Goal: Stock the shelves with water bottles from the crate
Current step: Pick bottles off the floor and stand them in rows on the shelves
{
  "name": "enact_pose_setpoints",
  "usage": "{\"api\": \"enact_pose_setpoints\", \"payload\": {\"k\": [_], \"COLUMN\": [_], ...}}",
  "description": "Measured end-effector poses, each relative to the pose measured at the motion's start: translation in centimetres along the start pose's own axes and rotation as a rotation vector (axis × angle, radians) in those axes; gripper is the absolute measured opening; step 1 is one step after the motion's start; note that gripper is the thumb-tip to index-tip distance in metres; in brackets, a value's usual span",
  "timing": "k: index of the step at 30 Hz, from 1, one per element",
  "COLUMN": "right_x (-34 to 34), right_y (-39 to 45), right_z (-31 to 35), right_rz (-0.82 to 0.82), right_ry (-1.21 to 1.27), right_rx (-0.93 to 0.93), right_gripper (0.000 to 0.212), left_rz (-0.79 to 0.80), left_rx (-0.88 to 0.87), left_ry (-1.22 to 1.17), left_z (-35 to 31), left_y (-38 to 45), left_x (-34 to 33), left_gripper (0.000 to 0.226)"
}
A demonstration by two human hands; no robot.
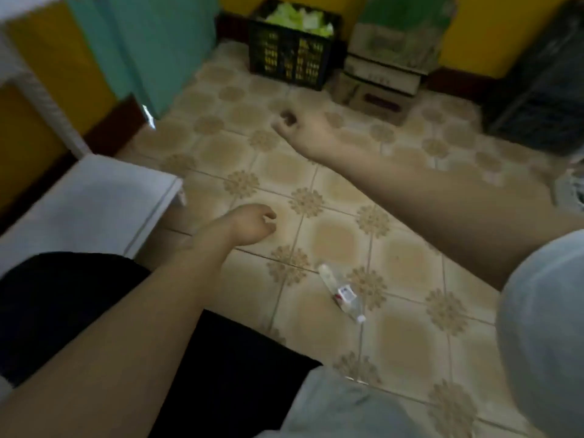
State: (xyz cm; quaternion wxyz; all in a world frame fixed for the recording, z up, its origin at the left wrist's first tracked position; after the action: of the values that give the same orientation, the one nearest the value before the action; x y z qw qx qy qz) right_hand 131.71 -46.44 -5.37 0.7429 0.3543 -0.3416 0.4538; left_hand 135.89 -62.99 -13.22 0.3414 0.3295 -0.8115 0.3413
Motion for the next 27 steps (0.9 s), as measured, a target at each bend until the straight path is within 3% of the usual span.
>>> {"api": "enact_pose_setpoints", "payload": {"k": [6, 10, 13, 17, 22, 24, 27], "right_x": [-12.1, -18.0, -21.4, -25.2, -27.0, -27.3, -26.7], "right_y": [-14.3, -23.6, -28.5, -31.9, -32.3, -32.3, -32.4], "right_z": [-24.9, -34.3, -39.1, -42.1, -41.5, -41.2, -39.0], "right_rz": [0.391, 0.586, 0.633, 0.606, 0.458, 0.449, 0.376], "right_ry": [-0.101, -0.202, -0.249, -0.213, -0.05, 0.071, 0.295], "right_rx": [-0.536, -0.723, -0.773, -0.856, -1.0, -1.068, -1.011], "right_gripper": [0.056, 0.051, 0.036, 0.039, 0.045, 0.058, 0.081], "left_rz": [0.287, 0.324, 0.356, 0.448, 0.479, 0.464, 0.442], "left_rx": [0.054, 0.097, 0.123, 0.171, 0.203, 0.201, 0.199], "left_ry": [0.121, 0.094, 0.132, 0.214, 0.192, 0.165, 0.138], "left_z": [-3.5, -3.4, -1.5, 0.6, 1.2, 1.1, 0.8], "left_y": [6.6, 9.8, 10.5, 9.8, 9.3, 9.7, 9.7], "left_x": [-12.1, -17.2, -20.3, -22.1, -22.5, -22.2, -21.7], "left_gripper": [0.043, 0.037, 0.035, 0.04, 0.027, 0.036, 0.045]}}
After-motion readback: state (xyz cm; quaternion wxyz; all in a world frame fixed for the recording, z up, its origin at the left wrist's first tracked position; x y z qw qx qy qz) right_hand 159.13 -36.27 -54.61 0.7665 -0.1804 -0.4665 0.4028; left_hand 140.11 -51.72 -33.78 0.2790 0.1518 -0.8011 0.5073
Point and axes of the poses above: each hand's wrist, its own y-axis towards the middle knuckle, its own x-axis out of the back of the hand, z = x × y, the point moved 3 cm from there along y, towards the middle knuckle, and after that the axes turned 11 degrees about -z, right-handed, at the moved point
